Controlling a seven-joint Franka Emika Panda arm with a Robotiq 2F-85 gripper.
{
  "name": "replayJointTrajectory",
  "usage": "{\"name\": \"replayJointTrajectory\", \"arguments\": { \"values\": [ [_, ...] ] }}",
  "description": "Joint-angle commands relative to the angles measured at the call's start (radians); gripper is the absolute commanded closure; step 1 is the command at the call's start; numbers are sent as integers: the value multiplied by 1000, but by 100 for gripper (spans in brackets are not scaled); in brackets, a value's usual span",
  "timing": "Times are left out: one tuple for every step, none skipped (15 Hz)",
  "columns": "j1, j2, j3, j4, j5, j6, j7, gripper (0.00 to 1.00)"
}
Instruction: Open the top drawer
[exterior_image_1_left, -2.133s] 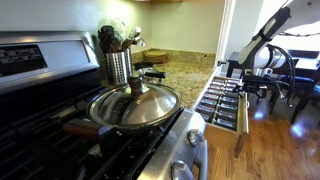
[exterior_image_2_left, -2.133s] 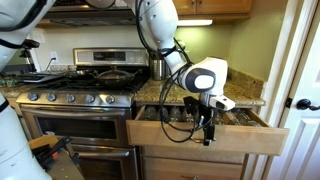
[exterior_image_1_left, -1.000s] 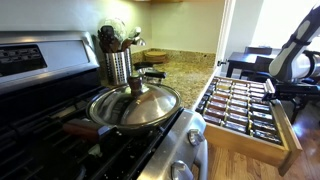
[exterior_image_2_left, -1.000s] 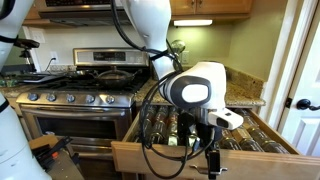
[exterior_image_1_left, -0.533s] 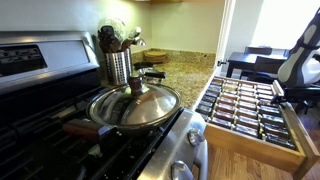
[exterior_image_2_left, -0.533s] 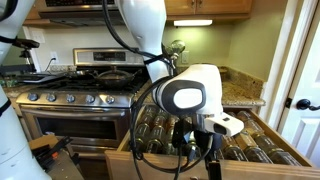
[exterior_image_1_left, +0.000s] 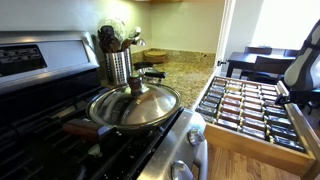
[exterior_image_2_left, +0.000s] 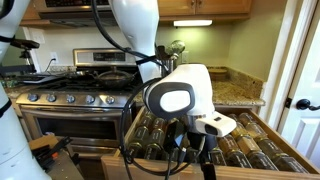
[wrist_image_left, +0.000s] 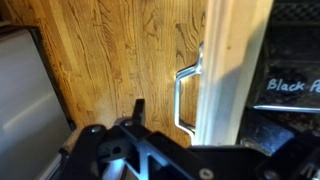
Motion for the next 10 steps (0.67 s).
{"name": "replayJointTrajectory", "arguments": {
  "values": [
    [34, -136, 5, -114, 21, 89, -32, 0],
    [46, -155, 0, -123, 21, 95, -33, 0],
    [58, -174, -4, -130, 21, 96, -34, 0],
    [70, -200, -9, -136, 18, 90, -36, 0],
    [78, -224, -13, -140, 13, 80, -39, 0],
    [90, -259, -25, -144, -19, 58, -22, 0],
    [100, -287, -34, -144, -28, 39, -26, 0],
    [111, -322, -45, -140, -35, 8, -28, 0],
    [121, -353, -56, -133, -44, -26, -28, 0],
    [132, -380, -69, -126, -54, -56, -23, 0]
  ]
}}
